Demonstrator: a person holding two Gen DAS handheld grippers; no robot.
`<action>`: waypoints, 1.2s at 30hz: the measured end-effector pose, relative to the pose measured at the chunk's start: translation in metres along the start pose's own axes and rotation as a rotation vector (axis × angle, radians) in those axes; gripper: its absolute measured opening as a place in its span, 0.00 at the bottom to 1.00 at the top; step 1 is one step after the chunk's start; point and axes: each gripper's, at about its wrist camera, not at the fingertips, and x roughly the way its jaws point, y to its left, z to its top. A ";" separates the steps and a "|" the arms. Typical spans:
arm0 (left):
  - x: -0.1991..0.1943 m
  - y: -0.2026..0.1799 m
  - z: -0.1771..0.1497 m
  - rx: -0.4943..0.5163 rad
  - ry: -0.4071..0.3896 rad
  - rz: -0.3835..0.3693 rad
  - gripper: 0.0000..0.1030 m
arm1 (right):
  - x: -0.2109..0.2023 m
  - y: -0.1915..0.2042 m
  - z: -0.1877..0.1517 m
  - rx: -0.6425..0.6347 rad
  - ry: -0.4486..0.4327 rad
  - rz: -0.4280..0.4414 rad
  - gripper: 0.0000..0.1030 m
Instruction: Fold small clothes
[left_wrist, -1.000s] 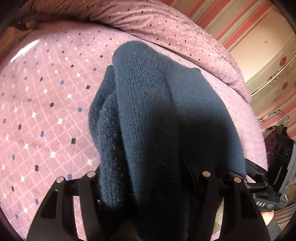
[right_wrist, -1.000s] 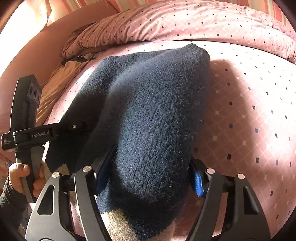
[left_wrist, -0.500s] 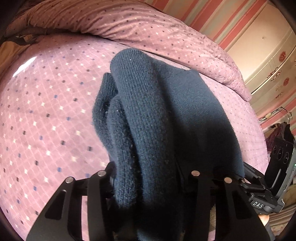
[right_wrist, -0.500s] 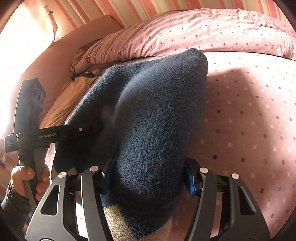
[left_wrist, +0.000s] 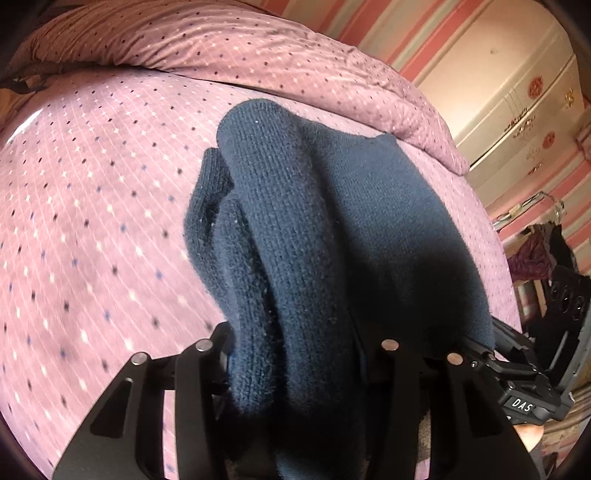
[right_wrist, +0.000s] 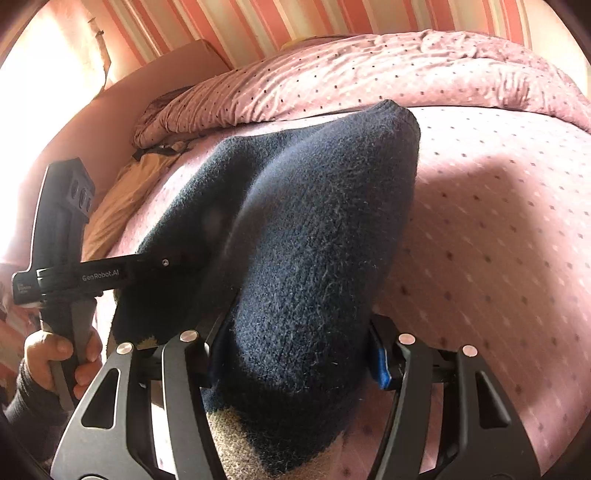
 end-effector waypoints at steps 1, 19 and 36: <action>-0.001 -0.006 -0.007 0.005 -0.003 0.005 0.45 | -0.005 -0.001 -0.005 0.001 0.002 -0.001 0.58; 0.035 -0.044 -0.068 0.070 0.004 0.152 0.58 | -0.004 -0.045 -0.074 0.082 0.021 -0.009 0.63; 0.037 -0.016 -0.069 -0.014 -0.006 0.073 0.83 | -0.012 -0.059 -0.071 0.107 0.029 0.039 0.74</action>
